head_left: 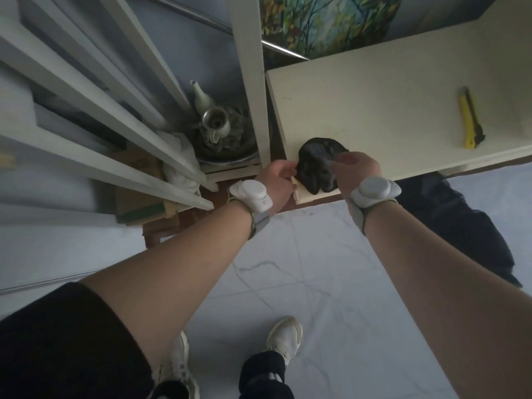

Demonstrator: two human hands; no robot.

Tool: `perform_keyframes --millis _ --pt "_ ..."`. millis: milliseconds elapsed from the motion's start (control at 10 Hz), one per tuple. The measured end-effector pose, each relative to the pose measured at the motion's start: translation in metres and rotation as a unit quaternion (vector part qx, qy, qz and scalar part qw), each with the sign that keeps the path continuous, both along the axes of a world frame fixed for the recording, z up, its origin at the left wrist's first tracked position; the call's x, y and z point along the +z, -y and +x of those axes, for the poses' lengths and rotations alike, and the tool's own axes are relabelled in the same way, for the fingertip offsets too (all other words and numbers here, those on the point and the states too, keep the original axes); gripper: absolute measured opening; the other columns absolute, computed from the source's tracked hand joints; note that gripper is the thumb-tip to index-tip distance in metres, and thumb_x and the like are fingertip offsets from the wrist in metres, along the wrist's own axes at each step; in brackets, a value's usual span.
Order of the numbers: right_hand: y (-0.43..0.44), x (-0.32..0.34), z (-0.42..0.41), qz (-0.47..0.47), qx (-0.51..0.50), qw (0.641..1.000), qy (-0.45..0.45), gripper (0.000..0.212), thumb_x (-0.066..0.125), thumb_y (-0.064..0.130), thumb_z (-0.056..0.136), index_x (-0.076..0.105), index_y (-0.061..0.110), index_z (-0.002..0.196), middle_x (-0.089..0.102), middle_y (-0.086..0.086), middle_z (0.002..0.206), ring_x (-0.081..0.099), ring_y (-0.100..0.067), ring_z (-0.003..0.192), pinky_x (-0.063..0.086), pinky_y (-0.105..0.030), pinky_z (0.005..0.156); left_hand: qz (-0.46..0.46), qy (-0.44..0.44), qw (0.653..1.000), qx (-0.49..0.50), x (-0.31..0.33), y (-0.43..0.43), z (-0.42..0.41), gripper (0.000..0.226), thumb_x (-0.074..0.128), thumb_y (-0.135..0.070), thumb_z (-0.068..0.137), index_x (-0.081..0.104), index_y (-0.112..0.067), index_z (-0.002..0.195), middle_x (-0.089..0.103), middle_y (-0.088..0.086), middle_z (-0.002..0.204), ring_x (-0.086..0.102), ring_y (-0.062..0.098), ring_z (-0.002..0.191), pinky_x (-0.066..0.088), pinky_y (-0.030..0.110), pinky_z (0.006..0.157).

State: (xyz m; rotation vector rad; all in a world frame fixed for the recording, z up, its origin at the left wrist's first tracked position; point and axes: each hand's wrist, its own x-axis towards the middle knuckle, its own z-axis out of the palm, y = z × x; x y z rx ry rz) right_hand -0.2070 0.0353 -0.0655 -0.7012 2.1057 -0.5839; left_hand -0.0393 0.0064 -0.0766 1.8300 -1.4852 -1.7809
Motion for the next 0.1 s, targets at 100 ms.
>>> perform_keyframes --millis 100 --pt "-0.0002 0.0097 0.0110 0.022 0.061 0.998 -0.014 0.020 0.055 0.034 0.085 0.067 0.036 0.101 0.064 0.016 0.080 0.062 -0.013 0.064 0.053 -0.030 0.077 -0.003 -0.011 1.000 0.019 0.0057 -0.0005 0.0147 0.053 0.045 0.004 0.084 0.057 -0.023 0.127 0.065 -0.005 0.124 0.066 0.018 0.107 0.051 0.026 0.075"
